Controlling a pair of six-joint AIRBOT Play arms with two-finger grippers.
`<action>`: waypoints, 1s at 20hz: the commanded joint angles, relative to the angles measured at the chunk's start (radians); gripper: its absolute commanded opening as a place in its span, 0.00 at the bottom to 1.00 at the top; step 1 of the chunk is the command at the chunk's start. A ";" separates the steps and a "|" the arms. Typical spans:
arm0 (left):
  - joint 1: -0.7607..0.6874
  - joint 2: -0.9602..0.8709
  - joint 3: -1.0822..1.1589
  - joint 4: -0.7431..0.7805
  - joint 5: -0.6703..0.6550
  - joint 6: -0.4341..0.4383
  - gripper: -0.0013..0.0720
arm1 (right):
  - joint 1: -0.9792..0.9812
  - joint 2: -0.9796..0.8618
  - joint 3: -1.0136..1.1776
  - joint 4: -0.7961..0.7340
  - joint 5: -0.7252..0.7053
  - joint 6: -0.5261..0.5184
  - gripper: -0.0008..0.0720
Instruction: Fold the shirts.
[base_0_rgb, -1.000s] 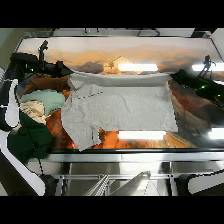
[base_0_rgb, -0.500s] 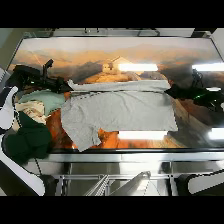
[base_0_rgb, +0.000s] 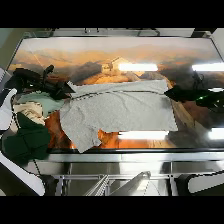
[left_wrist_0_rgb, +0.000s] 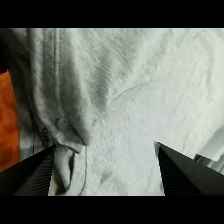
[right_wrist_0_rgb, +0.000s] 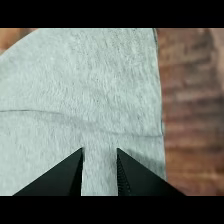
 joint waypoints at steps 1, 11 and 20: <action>0.023 0.003 0.111 -0.013 0.136 -0.067 0.97 | -0.083 0.083 0.002 -0.101 0.093 0.078 0.47; 0.087 0.445 -0.339 -0.011 0.227 -0.027 0.97 | -0.225 0.207 -0.136 -0.516 0.383 0.370 0.80; 0.318 0.827 -0.830 -0.011 0.106 0.045 0.97 | -0.181 0.088 -0.310 -0.368 0.360 0.220 0.66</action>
